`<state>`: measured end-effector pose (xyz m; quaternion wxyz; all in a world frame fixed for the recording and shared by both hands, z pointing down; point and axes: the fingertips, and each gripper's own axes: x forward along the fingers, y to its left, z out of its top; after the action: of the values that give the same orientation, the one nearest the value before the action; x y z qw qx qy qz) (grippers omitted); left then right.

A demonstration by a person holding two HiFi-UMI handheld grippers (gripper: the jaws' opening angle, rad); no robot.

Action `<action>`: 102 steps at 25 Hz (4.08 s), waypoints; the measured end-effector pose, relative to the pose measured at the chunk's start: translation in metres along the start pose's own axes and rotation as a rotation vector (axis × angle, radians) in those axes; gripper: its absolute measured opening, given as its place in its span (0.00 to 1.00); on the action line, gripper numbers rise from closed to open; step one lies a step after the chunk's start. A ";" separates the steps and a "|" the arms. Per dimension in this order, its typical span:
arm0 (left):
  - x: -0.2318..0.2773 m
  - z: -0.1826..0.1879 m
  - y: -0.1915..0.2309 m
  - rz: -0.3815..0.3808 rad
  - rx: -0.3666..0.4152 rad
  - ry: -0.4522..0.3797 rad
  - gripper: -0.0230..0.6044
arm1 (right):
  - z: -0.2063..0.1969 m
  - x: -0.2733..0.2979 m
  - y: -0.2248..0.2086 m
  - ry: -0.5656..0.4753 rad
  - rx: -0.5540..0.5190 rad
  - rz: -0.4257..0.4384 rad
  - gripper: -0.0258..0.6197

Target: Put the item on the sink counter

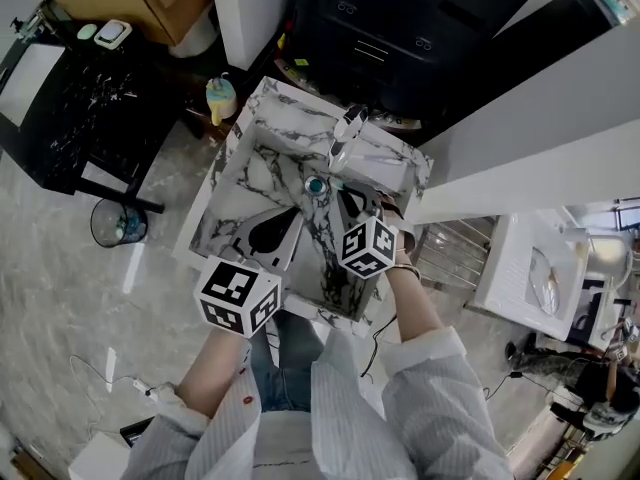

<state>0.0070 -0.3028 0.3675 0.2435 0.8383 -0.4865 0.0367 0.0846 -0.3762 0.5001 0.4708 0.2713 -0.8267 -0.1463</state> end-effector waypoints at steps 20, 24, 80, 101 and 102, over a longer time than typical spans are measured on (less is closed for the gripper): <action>-0.097 0.005 -0.009 -0.042 0.064 -0.055 0.06 | 0.095 -0.087 0.074 -0.092 0.140 -0.021 0.09; -0.140 -0.003 0.003 -0.048 0.071 -0.051 0.06 | 0.125 -0.108 0.103 -0.100 0.178 -0.056 0.09; -0.258 -0.270 0.064 0.006 -0.039 0.088 0.06 | 0.093 -0.077 0.380 -0.066 0.407 0.064 0.09; -0.151 -0.418 0.137 -0.073 -0.033 0.172 0.06 | -0.015 0.090 0.406 0.005 0.348 0.020 0.09; -0.150 -0.423 0.139 -0.070 -0.034 0.177 0.06 | -0.018 0.094 0.406 0.009 0.343 0.017 0.09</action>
<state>-0.1138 -0.0522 0.7461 0.3009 0.8441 -0.4339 0.0936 -0.0647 -0.1025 0.7772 0.4226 0.3414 -0.8395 0.0018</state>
